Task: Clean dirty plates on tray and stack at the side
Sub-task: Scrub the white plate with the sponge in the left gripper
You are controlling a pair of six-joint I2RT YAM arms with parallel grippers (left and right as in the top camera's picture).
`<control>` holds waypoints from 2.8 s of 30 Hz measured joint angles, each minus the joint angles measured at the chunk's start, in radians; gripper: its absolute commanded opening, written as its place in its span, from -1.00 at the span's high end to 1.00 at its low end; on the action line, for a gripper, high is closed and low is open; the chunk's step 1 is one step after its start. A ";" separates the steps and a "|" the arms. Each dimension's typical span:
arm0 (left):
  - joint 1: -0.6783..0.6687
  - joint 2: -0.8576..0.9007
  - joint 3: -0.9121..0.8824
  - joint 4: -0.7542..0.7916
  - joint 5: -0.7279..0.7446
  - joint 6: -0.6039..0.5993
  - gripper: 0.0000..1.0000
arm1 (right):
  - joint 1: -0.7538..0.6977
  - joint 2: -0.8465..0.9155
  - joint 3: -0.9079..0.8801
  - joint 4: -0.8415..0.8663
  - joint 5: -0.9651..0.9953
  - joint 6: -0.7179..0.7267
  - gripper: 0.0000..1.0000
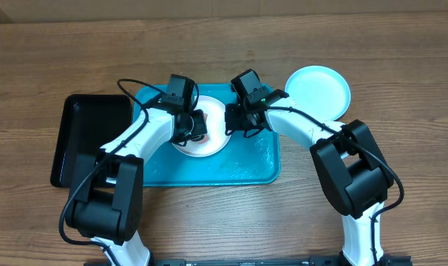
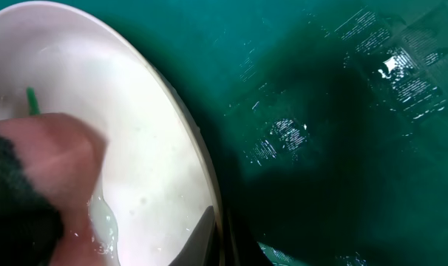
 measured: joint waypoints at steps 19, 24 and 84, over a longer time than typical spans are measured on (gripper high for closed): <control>0.000 0.026 0.209 -0.150 -0.195 0.019 0.91 | 0.002 0.000 0.003 -0.006 0.010 0.003 0.92; -0.003 0.047 0.211 -0.099 -0.063 -0.011 0.92 | 0.002 0.000 0.003 -0.003 0.011 0.003 0.92; -0.036 0.264 0.432 -0.557 -0.392 -0.034 0.92 | 0.002 0.000 0.003 -0.002 0.024 0.003 0.92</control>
